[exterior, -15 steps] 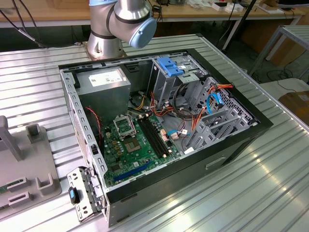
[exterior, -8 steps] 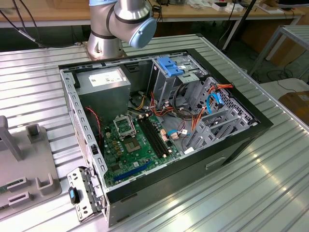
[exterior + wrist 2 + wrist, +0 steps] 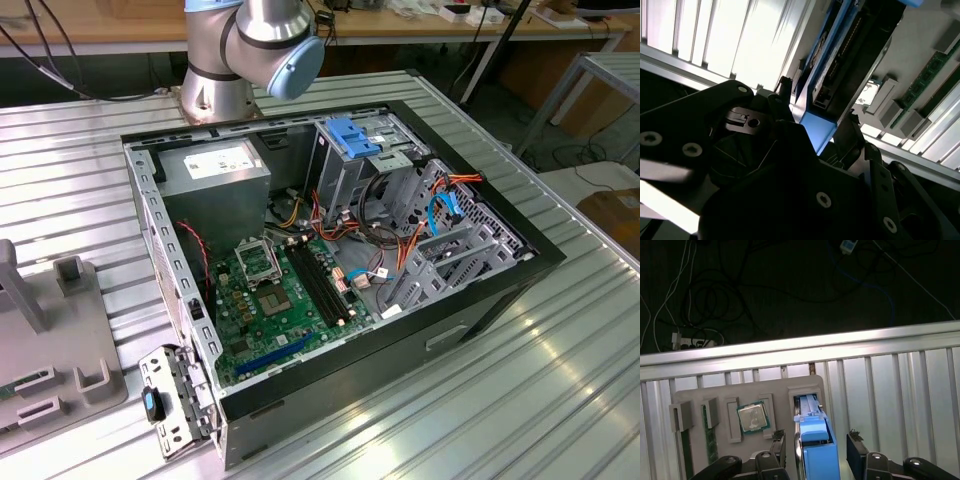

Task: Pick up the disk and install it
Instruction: 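Pick up the disk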

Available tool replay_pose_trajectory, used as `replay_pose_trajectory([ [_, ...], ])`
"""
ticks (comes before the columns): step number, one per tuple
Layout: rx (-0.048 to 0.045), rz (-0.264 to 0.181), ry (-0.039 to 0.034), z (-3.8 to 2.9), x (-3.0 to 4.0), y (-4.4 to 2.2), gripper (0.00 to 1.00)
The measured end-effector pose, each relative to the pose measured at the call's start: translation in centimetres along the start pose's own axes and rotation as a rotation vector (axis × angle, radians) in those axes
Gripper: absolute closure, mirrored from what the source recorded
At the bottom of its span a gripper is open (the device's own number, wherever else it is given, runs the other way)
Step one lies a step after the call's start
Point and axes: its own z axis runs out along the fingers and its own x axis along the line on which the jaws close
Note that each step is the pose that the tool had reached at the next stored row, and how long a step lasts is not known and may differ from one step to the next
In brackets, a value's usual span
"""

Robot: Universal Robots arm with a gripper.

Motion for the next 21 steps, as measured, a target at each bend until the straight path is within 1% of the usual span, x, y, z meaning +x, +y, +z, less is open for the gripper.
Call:
replay_pose_trajectory([
  [3,0.0000,0.000,0.0000,0.01,0.00,0.00,0.41],
  [4,0.0000,0.000,0.0001,0.01,0.00,0.00,0.60],
  [5,0.0000,0.000,0.0000,0.01,0.00,0.00,0.62],
  [11,0.0000,0.000,0.0000,0.03,0.00,0.00,0.62],
  [15,-0.0001,-0.017,0.0001,0.03,0.00,0.00,0.62],
  [18,-0.0001,-0.019,0.0002,0.03,0.00,0.00,0.62],
  [20,0.0000,-0.019,0.0002,-0.08,0.00,0.00,0.62],
  [21,0.0000,-0.019,0.0002,-0.29,0.00,0.00,0.62],
])
